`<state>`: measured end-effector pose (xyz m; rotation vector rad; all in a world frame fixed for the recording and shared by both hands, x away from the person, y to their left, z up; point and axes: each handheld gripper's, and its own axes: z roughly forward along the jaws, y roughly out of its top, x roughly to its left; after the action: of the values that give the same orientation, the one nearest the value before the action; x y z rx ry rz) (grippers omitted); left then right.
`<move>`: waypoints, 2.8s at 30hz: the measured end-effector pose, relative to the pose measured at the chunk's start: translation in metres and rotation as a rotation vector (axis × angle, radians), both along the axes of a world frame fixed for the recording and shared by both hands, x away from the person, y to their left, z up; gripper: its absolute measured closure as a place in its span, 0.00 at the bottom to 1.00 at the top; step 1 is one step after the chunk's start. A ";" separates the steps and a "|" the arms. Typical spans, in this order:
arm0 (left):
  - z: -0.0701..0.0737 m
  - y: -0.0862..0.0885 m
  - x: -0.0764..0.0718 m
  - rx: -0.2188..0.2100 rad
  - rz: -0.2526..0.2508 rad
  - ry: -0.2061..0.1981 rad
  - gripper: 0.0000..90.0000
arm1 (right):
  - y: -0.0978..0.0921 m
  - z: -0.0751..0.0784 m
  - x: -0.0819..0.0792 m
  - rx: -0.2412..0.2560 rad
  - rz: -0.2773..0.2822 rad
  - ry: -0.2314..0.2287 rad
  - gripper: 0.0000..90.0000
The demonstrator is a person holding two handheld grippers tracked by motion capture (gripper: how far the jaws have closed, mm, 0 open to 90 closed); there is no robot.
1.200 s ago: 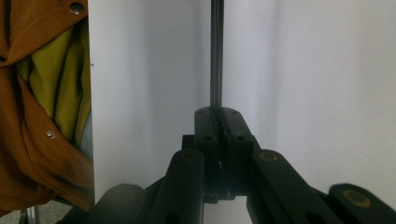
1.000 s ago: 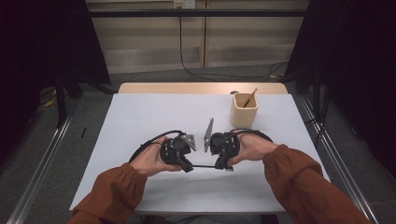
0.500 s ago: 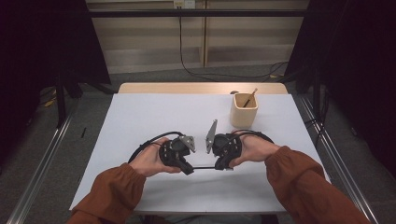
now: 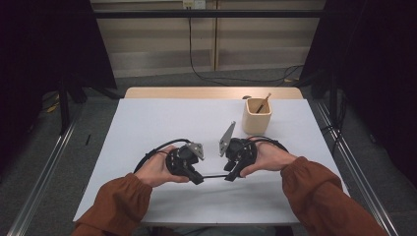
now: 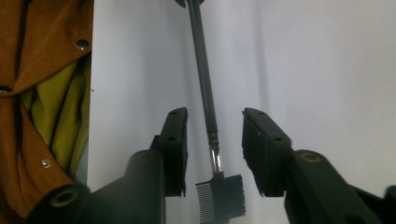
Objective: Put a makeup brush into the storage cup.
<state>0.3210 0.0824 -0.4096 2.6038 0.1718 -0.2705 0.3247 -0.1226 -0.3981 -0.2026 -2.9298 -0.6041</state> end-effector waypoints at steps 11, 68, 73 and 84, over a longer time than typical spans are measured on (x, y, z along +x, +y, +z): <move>-0.001 0.004 0.001 -0.032 0.026 0.018 0.95 | -0.009 0.000 0.001 0.126 -0.080 -0.031 0.33; -0.003 0.031 0.002 -0.101 0.125 0.015 0.95 | -0.064 0.003 -0.011 0.481 -0.368 -0.140 0.04; -0.003 0.035 0.001 -0.112 0.132 0.009 0.95 | -0.072 -0.001 -0.014 0.488 -0.386 -0.144 0.05; -0.003 0.049 -0.002 -0.157 0.175 0.002 0.95 | -0.091 0.002 -0.019 0.531 -0.451 -0.169 0.06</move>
<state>0.3193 0.1310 -0.4121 2.4151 0.3623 -0.2145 0.3059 -0.2140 -0.3957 -0.7830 -2.7466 -1.4930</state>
